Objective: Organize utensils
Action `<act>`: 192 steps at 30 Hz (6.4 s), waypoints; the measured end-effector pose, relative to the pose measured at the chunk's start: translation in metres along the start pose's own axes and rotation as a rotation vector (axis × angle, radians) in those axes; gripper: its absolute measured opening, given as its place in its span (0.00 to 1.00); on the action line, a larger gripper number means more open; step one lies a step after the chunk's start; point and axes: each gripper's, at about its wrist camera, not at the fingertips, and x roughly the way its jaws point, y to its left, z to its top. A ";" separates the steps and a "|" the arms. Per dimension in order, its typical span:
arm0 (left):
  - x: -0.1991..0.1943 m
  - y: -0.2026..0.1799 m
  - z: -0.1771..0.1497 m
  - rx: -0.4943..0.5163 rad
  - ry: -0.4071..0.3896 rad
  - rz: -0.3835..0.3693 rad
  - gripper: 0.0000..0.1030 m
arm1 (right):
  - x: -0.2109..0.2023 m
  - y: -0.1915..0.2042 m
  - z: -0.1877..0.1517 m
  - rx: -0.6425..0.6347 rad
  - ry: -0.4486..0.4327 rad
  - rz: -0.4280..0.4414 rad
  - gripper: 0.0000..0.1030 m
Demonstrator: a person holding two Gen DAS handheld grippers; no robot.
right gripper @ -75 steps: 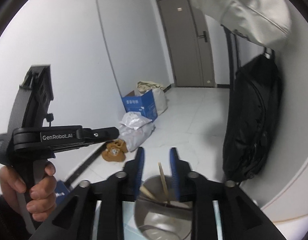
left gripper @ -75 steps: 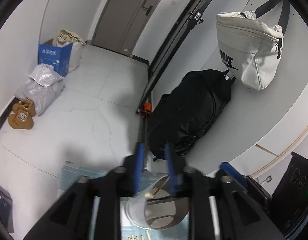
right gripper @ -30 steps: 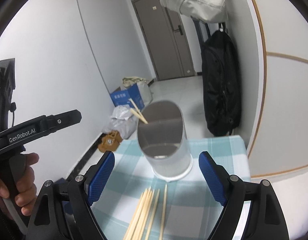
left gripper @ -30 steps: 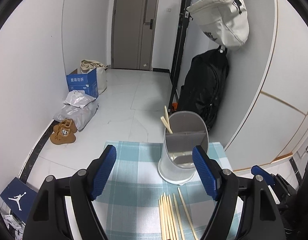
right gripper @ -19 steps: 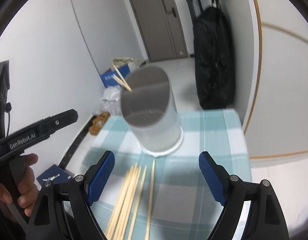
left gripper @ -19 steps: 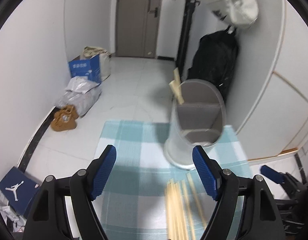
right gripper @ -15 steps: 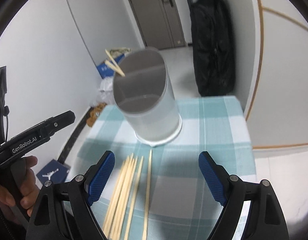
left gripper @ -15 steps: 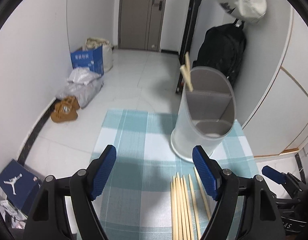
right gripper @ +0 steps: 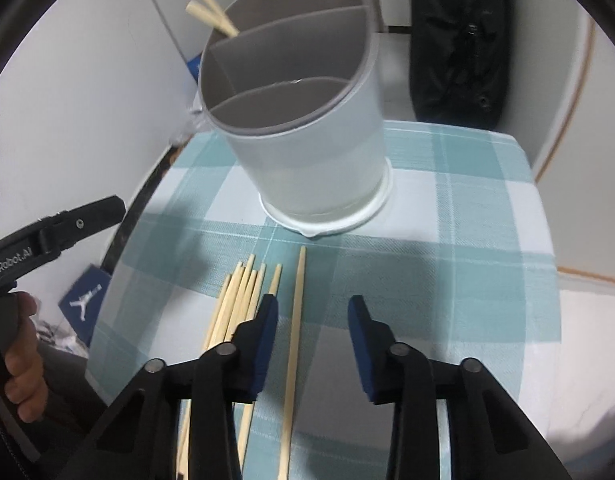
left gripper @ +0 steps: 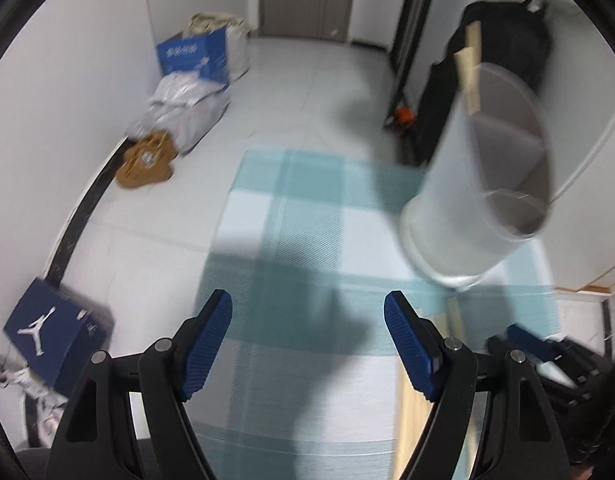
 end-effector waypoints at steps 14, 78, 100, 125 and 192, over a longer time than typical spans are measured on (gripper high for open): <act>0.008 0.026 0.002 -0.090 0.060 -0.028 0.73 | 0.055 0.019 0.024 -0.103 0.095 -0.080 0.21; 0.045 -0.048 -0.032 0.202 0.227 -0.002 0.73 | -0.081 -0.086 0.002 0.425 -0.266 0.246 0.04; 0.047 -0.055 -0.033 0.274 0.255 0.016 0.73 | -0.075 -0.083 0.012 0.399 -0.269 0.225 0.04; 0.043 -0.060 -0.026 0.251 0.221 -0.116 0.01 | -0.072 -0.074 0.014 0.367 -0.278 0.198 0.04; -0.143 -0.065 0.080 0.176 -0.277 -0.364 0.00 | -0.199 -0.013 0.083 0.079 -0.556 0.081 0.04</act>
